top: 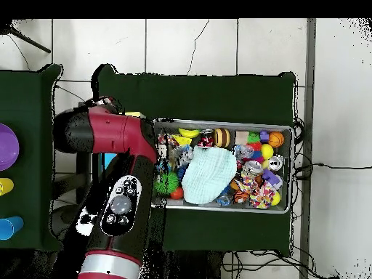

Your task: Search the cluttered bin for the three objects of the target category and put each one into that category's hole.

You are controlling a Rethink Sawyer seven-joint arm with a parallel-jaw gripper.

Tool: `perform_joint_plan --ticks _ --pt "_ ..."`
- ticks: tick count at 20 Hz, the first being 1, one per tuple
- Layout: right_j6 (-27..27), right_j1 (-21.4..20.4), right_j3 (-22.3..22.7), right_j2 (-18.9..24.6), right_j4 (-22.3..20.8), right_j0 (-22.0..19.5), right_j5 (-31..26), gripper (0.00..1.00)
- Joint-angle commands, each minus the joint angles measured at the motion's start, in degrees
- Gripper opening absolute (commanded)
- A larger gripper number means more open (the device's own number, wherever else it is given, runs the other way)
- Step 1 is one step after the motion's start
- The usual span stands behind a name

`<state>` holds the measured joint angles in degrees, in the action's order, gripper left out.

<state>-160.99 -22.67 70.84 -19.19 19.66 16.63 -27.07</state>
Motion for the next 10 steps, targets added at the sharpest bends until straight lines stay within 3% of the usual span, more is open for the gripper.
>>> perform_joint_plan --ticks 1,10 --pt "-3.61 3.5 16.01 12.53 -2.15 -3.57 13.23 0.0" --pt "-3.79 -0.03 20.27 13.78 -1.49 -3.46 13.32 0.0"
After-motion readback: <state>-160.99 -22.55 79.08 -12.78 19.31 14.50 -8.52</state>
